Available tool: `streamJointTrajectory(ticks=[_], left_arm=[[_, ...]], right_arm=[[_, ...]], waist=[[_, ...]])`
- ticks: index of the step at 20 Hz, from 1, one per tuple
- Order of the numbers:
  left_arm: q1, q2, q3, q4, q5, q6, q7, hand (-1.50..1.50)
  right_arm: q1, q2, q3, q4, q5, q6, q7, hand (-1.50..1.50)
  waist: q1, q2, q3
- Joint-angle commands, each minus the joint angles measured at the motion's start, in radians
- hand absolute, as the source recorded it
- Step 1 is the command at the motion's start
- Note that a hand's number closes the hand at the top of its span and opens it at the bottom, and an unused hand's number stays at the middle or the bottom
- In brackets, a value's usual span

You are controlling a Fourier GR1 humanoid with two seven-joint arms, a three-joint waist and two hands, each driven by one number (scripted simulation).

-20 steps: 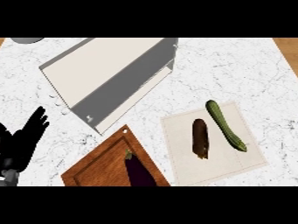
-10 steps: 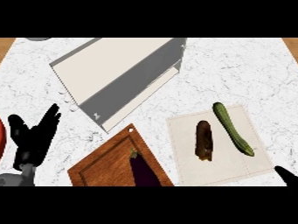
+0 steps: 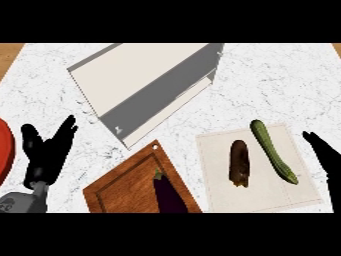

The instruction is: Pick the sweet potato from the placemat and place it in the tiered shelf

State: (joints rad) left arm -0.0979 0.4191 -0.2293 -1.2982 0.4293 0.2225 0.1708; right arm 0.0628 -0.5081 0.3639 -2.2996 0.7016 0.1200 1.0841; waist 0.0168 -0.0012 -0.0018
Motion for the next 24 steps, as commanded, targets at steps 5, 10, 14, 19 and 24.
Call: streamJointTrajectory(ticks=[5,10,14,19,24], left_arm=[[0.025,-0.041,-0.040,-0.002,-0.025,0.005,0.005,0.00],[-0.003,-0.005,0.002,0.019,0.003,-0.042,0.020,0.00],[0.019,-0.013,0.007,-0.022,0.008,-0.020,0.041,0.00],[0.002,-0.035,0.007,0.003,-0.006,-0.015,0.036,0.00],[0.017,0.003,0.032,-0.037,0.008,-0.026,0.073,0.00]], right_arm=[[-0.239,0.176,0.133,0.199,0.257,0.115,0.306,-1.50],[-0.344,0.302,0.130,0.390,0.378,0.164,0.339,-1.50],[-0.322,0.429,0.161,0.479,0.458,0.181,0.375,-1.50],[-0.357,0.503,0.105,0.617,0.496,0.221,0.326,-1.50],[-0.373,0.506,0.082,0.691,0.513,0.229,0.373,-1.50]], waist=[[0.018,0.005,-0.003],[0.020,0.008,-0.004],[0.008,0.001,-0.001],[-0.008,0.004,0.000],[-0.002,0.000,0.001]])
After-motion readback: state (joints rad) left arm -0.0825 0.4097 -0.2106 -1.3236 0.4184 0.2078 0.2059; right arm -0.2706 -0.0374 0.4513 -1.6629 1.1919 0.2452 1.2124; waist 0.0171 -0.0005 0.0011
